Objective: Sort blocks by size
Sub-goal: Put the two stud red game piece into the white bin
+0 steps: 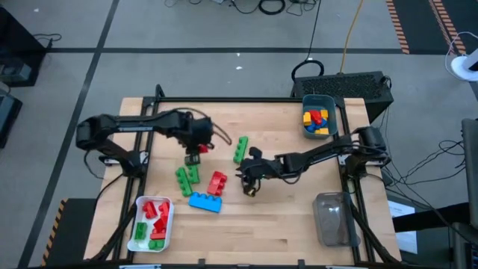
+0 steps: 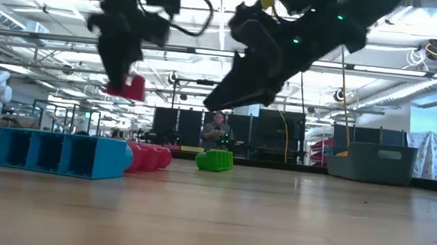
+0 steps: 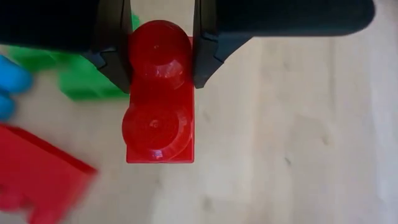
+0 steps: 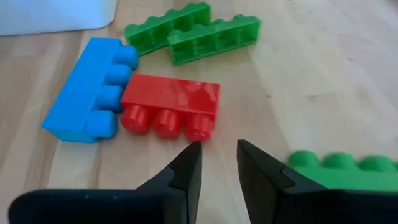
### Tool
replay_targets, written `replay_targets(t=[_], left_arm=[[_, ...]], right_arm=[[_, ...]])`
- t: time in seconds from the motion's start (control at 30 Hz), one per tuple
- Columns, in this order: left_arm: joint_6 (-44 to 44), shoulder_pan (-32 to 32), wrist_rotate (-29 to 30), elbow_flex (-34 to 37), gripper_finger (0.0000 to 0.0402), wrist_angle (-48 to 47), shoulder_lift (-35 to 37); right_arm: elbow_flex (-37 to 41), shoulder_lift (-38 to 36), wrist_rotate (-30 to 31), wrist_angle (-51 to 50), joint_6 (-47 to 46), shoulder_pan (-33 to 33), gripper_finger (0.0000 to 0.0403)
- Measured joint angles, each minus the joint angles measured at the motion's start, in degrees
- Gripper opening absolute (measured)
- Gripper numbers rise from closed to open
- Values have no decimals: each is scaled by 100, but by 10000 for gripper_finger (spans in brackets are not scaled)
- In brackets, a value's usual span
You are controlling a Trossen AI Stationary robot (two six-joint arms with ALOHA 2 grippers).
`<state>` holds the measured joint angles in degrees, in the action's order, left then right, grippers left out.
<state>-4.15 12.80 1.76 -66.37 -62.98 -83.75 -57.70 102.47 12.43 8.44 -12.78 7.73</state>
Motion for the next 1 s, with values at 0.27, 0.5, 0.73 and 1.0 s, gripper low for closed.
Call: replay_targets(t=[0.27,0.5,0.73,1.0], left_arm=[[1290,-1153,-2,-1,62,-992,693],[2609,-2241,-4,-7,62,-1498,1216],[4040,-3466,-70,-7,62,-1657,1506],[5663,-5046,-468,-7,62,-1675,1436]], right_arm=[[-1353,961,-83,-825,405,2,86],[-2364,1522,-83,-1654,689,22,86],[-2910,1897,-380,-1678,779,45,86],[-3079,2099,-377,-1517,775,188,86]])
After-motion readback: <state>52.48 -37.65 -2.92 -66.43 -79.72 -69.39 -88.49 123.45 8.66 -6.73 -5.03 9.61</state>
